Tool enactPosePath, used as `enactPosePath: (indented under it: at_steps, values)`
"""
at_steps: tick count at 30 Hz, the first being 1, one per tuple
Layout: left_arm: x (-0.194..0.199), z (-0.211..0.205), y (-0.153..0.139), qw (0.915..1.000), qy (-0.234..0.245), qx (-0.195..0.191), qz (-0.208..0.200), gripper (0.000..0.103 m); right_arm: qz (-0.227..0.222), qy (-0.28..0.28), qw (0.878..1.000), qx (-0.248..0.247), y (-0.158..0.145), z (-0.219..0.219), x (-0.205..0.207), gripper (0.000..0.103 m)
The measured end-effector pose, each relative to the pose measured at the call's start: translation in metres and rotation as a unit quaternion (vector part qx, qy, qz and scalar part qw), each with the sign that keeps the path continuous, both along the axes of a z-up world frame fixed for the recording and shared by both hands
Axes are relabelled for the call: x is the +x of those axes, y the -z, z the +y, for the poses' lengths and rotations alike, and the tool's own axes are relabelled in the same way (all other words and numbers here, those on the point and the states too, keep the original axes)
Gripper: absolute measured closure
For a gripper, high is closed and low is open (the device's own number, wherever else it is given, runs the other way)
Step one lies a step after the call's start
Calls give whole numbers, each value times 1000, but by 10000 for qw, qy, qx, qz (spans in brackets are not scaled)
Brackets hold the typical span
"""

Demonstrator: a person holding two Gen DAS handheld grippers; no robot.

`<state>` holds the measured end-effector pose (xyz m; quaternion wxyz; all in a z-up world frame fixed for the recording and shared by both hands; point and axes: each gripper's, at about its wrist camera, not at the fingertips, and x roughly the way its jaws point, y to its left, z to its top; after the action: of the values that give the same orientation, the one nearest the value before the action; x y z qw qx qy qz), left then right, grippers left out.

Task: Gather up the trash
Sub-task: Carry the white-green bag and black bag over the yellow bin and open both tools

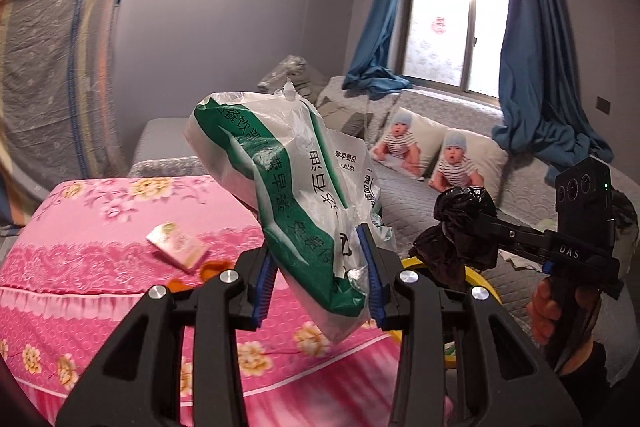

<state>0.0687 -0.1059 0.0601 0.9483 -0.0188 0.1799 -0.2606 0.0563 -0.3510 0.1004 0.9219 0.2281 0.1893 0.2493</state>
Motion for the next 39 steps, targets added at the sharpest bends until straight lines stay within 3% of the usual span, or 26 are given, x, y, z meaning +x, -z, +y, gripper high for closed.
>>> enactPosePath:
  at_steps: [16, 24, 29, 33, 39]
  values:
    - [-3, -84, 2, 9969, 722, 177, -250, 67, -51, 1652, 9862, 79, 29, -80, -37, 69]
    - [4, -116, 7, 9942, 976, 290, -351, 69, 74, 1950, 9807, 155, 46, -101, -38, 69]
    - [32, -153, 28, 9920, 1177, 412, -173, 71, 160, 2246, 9743, 112, 54, -116, -42, 69]
    - [62, -171, 55, 9898, 1236, 537, 453, 72, 381, 2332, 9715, 185, 69, -129, -41, 69]
    - [85, -193, 87, 9846, 1255, 884, 835, 72, 713, 2371, 9684, 308, 95, -140, -33, 69]
